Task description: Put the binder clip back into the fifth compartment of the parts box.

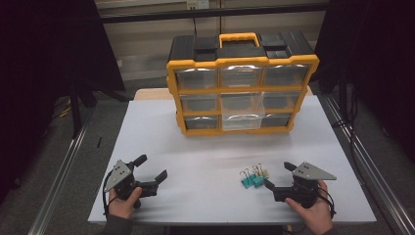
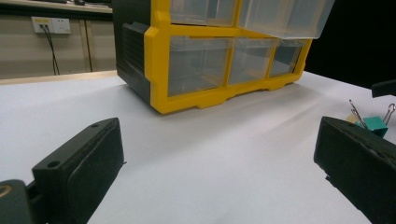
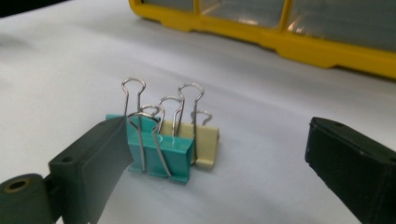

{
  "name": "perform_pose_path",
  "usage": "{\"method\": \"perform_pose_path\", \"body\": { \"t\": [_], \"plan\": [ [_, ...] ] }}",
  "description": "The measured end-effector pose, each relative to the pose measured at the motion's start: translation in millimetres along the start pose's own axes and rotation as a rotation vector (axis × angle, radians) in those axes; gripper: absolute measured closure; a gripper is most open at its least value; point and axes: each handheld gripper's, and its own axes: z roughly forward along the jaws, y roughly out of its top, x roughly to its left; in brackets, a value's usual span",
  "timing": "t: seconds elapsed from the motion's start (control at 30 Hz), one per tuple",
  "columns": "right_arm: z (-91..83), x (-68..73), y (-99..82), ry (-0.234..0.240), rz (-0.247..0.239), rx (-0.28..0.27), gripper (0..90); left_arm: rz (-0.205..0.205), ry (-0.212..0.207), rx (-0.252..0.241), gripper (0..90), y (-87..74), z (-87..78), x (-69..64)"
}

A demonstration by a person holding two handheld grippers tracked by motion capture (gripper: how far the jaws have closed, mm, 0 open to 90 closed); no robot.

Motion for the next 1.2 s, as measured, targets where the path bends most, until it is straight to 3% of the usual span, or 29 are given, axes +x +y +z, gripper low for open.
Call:
{"method": "perform_pose_path", "body": {
  "t": [0.07, 0.1, 0.37, 0.67, 0.9, 0.93, 1.0, 1.13, 1.2],
  "plan": [
    [1.4, 1.4, 0.1, 0.003, 0.010, 0.010, 7.5, 0.006, 0.001, 0.003, 1.5, 0.0, 0.0, 0.3],
    [3.9, 4.5, 0.6, 0.018, 0.024, 0.043, 11.6, 0.006, 0.015, 0.002, 1.6, 0.1, 0.4, -0.4],
    [13.7, 18.2, 2.9, 0.069, 0.031, 0.137, 25.5, 0.006, -0.007, 0.012, 1.6, -0.6, 4.6, -2.0],
    [21.1, 24.0, 4.9, 0.072, 0.033, 0.177, 35.6, 0.007, 0.005, 0.016, 1.6, -0.9, 4.4, -2.5],
    [22.0, 25.6, 6.1, 0.028, 0.030, 0.190, 40.1, -0.005, 0.006, 0.011, 1.6, -1.7, 4.6, -3.5],
    [22.5, 26.8, 6.1, 0.023, 0.021, 0.190, 41.6, 0.030, 0.001, 0.035, 1.7, -1.3, 2.8, -1.2],
    [23.1, 28.2, 6.1, 0.023, 0.009, 0.194, 41.5, 0.042, -0.002, 0.042, 1.7, -1.0, 2.5, -0.5],
    [23.8, 29.5, 5.8, 0.016, 0.000, 0.193, 43.5, 0.003, -0.003, 0.018, 1.7, -1.9, 6.1, -2.9],
    [22.4, 27.3, 5.7, 0.026, 0.009, 0.187, 48.6, 0.002, -0.008, 0.016, 1.7, -1.9, 6.5, -2.6]
  ]
}}
